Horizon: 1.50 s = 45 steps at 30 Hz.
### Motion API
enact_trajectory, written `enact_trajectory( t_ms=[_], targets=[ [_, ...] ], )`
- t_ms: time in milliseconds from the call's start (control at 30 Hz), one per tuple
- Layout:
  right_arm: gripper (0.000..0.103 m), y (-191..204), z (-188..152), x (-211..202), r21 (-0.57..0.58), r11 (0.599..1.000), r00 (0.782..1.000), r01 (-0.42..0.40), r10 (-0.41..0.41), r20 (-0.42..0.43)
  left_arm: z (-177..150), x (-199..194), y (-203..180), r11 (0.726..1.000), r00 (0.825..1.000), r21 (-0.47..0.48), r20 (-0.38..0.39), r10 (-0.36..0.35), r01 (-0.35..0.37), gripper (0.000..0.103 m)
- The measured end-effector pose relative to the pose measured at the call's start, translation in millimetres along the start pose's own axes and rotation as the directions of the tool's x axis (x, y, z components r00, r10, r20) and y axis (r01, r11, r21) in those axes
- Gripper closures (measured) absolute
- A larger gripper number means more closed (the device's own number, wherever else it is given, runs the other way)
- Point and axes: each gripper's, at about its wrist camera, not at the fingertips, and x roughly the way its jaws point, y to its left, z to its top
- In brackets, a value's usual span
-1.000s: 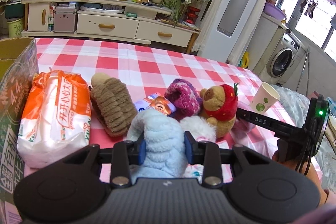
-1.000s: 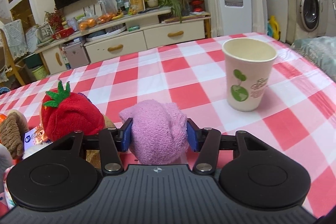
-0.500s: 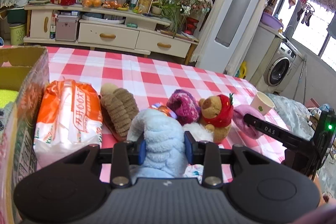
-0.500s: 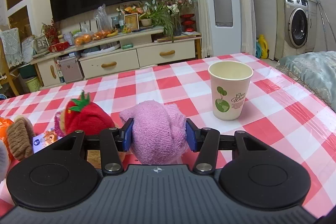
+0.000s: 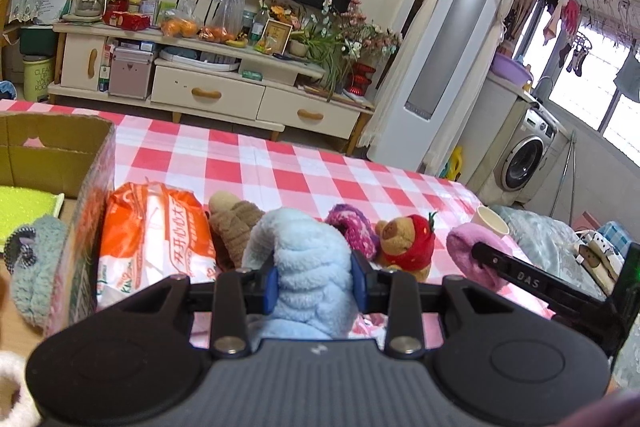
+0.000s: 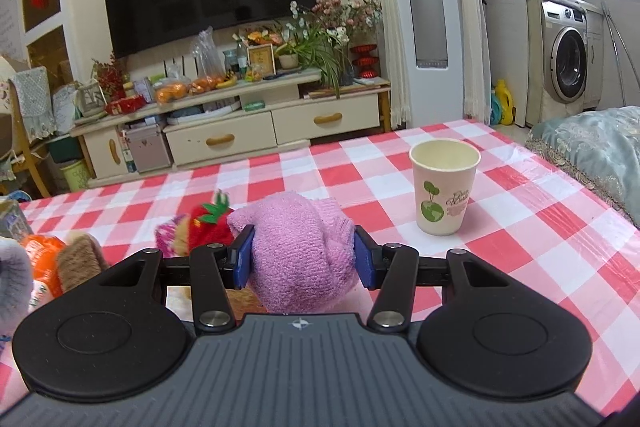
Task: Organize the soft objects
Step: 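Lift both items, carry them over the cardboard box and open both tools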
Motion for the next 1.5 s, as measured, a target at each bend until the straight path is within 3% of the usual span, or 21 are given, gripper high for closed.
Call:
enact_trajectory(
  t_ms=[367, 600, 867, 1100, 1500],
  targets=[
    [0.041, 35, 9, -35, -0.023, 0.993, 0.992, -0.118, 0.119, 0.031, 7, -26, 13, 1.0, 0.998, -0.028, 0.067, -0.008, 0.009, 0.07],
    [0.041, 78, 9, -50, -0.057, 0.969, 0.97, -0.242, 0.244, 0.022, 15, -48, 29, 0.998, 0.992, -0.06, 0.13, 0.007, 0.001, 0.07],
    [0.041, 140, 8, -72, -0.124, 0.916, 0.922, -0.381, 0.386, 0.016, 25, -73, 56, 0.993, 0.976, -0.111, 0.206, 0.069, -0.047, 0.069],
    [0.04, 200, 6, -85, -0.165, 0.855, 0.868, -0.491, 0.497, -0.01, 31, -95, 90, 0.974, 0.946, -0.175, 0.266, 0.185, -0.142, 0.069],
    [0.04, 283, -5, -89, -0.269, 0.753, 0.793, -0.601, 0.603, -0.083, 38, -101, 142, 0.916, 0.904, -0.284, 0.243, 0.353, -0.282, 0.069]
  ],
)
